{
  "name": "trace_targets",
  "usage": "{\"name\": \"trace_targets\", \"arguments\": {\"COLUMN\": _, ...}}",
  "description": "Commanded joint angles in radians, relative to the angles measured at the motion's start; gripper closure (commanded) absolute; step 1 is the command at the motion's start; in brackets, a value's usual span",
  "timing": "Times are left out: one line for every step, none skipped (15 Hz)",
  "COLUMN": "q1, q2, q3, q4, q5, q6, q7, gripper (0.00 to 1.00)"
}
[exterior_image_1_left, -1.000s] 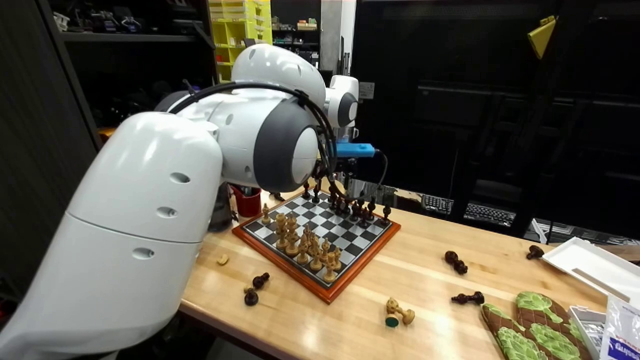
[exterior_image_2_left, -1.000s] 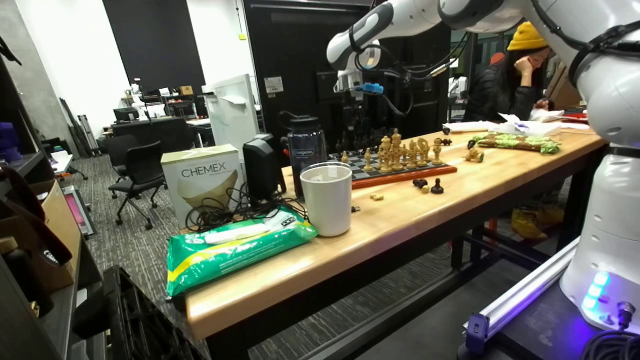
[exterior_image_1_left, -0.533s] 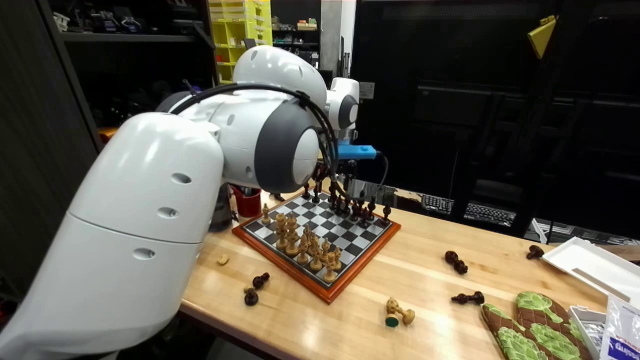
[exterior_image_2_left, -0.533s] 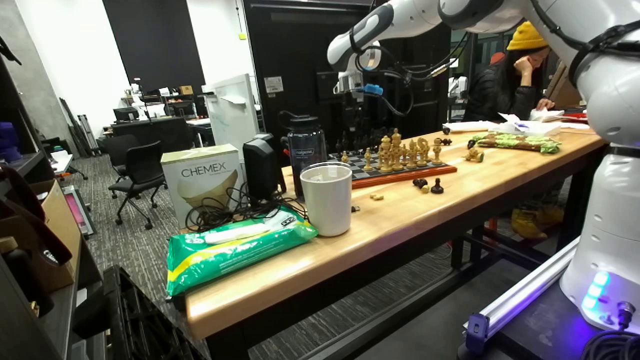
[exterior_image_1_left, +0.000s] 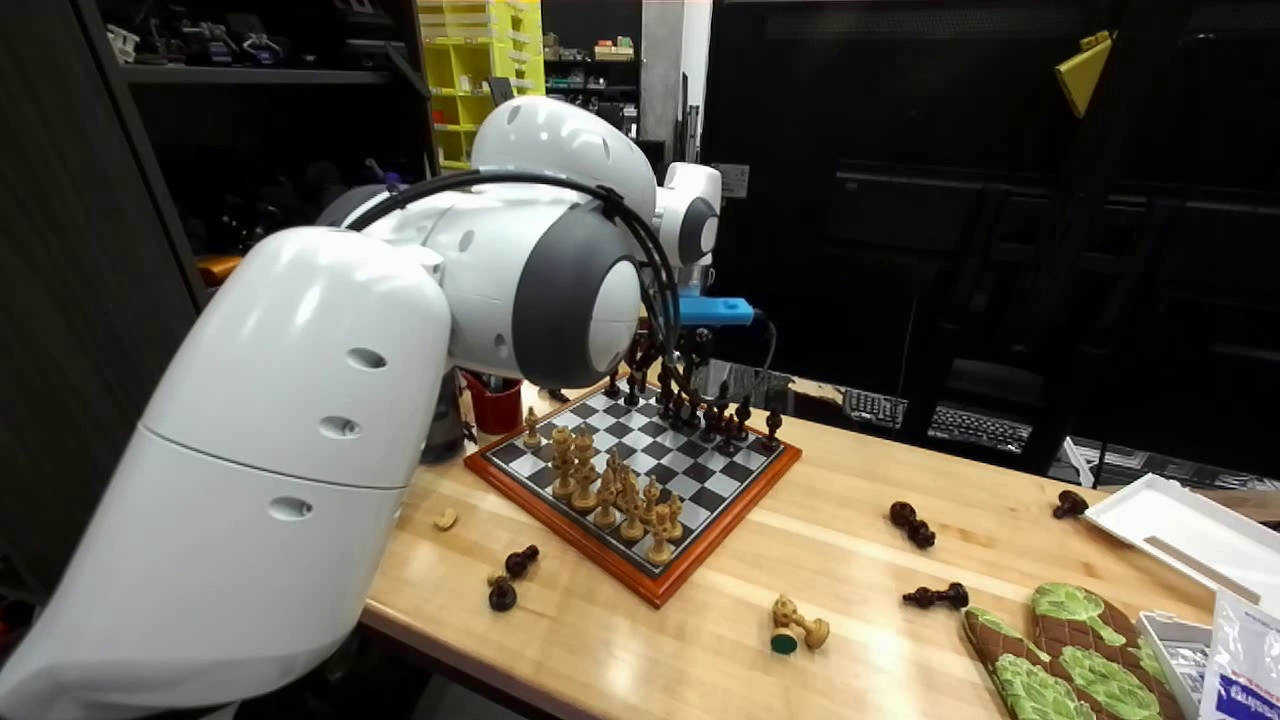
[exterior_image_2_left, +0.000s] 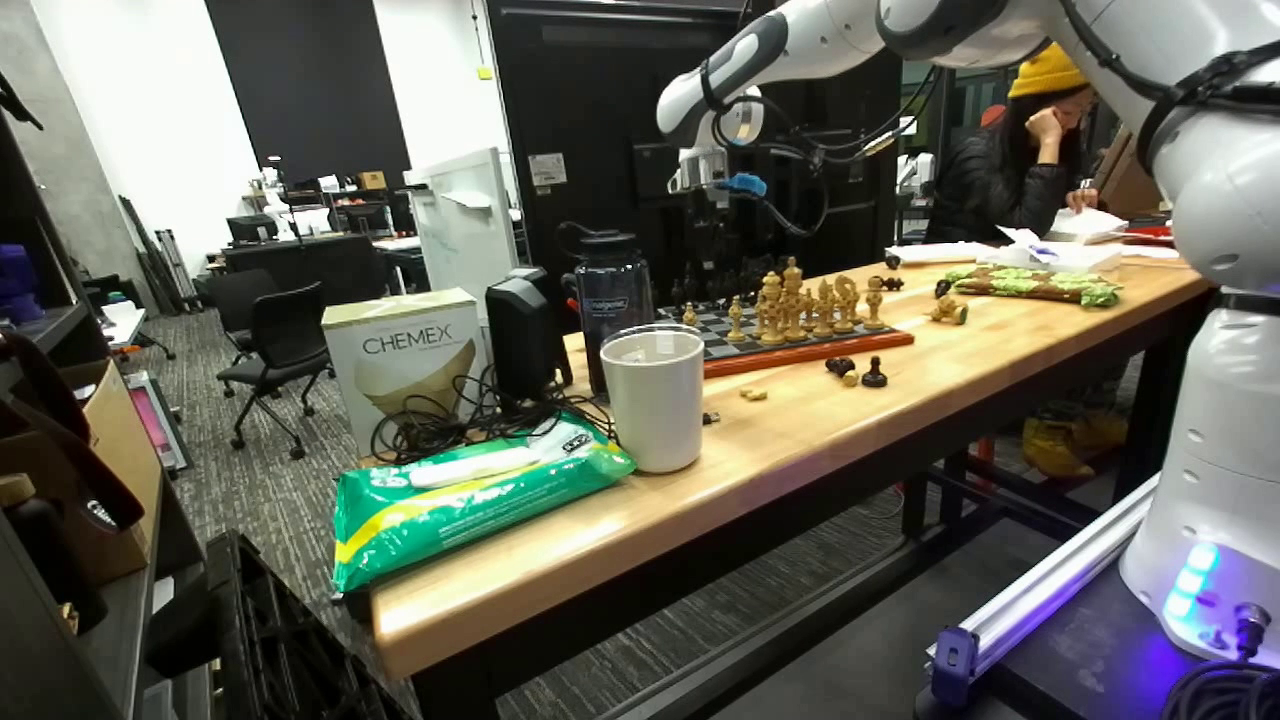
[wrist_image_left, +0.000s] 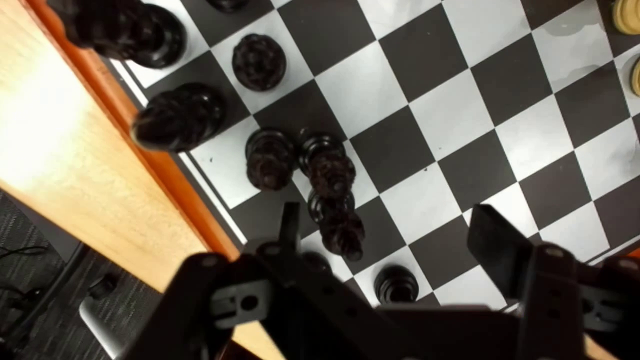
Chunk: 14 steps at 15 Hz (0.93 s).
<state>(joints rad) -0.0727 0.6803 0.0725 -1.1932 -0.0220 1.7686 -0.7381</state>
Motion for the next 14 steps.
{"name": "trace_targets", "arguments": {"q1": -0.011, "q2": -0.012, "q3": 0.015, "q4": -0.020, "q5": 0.013, "q6": 0.012, "q7": -0.030, "gripper": 0.48}}
{"name": "trace_targets", "arguments": {"q1": -0.011, "q2": -0.011, "q3": 0.016, "q4": -0.020, "q5": 0.014, "q6": 0.012, "q7": -0.032, "gripper": 0.55}}
{"name": "trace_targets", "arguments": {"q1": -0.011, "q2": -0.010, "q3": 0.017, "q4": -0.020, "q5": 0.015, "q6": 0.012, "q7": -0.036, "gripper": 0.63}}
{"name": "trace_targets", "arguments": {"q1": -0.011, "q2": -0.009, "q3": 0.017, "q4": -0.020, "q5": 0.016, "q6": 0.011, "q7": -0.040, "gripper": 0.72}}
{"name": "trace_targets", "arguments": {"q1": -0.010, "q2": -0.009, "q3": 0.017, "q4": -0.019, "q5": 0.016, "q6": 0.011, "q7": -0.043, "gripper": 0.79}}
{"name": "trace_targets", "arguments": {"q1": -0.010, "q2": -0.009, "q3": 0.017, "q4": -0.019, "q5": 0.016, "q6": 0.011, "q7": -0.044, "gripper": 0.88}}
{"name": "trace_targets", "arguments": {"q1": -0.009, "q2": -0.009, "q3": 0.017, "q4": -0.019, "q5": 0.015, "q6": 0.011, "q7": -0.045, "gripper": 0.94}}
{"name": "trace_targets", "arguments": {"q1": -0.009, "q2": -0.010, "q3": 0.017, "q4": -0.019, "q5": 0.015, "q6": 0.011, "q7": -0.045, "gripper": 1.00}}
{"name": "trace_targets", "arguments": {"q1": -0.008, "q2": -0.011, "q3": 0.017, "q4": -0.019, "q5": 0.014, "q6": 0.011, "q7": -0.045, "gripper": 1.00}}
{"name": "trace_targets", "arguments": {"q1": -0.007, "q2": -0.012, "q3": 0.017, "q4": -0.019, "q5": 0.013, "q6": 0.011, "q7": -0.045, "gripper": 0.97}}
{"name": "trace_targets", "arguments": {"q1": -0.006, "q2": -0.012, "q3": 0.017, "q4": -0.019, "q5": 0.012, "q6": 0.011, "q7": -0.046, "gripper": 0.97}}
{"name": "trace_targets", "arguments": {"q1": -0.005, "q2": -0.012, "q3": 0.017, "q4": -0.018, "q5": 0.012, "q6": 0.011, "q7": -0.046, "gripper": 0.96}}
{"name": "trace_targets", "arguments": {"q1": -0.005, "q2": -0.012, "q3": 0.018, "q4": -0.018, "q5": 0.011, "q6": 0.012, "q7": -0.048, "gripper": 0.96}}
{"name": "trace_targets", "arguments": {"q1": -0.005, "q2": -0.011, "q3": 0.018, "q4": -0.017, "q5": 0.012, "q6": 0.013, "q7": -0.050, "gripper": 0.96}}
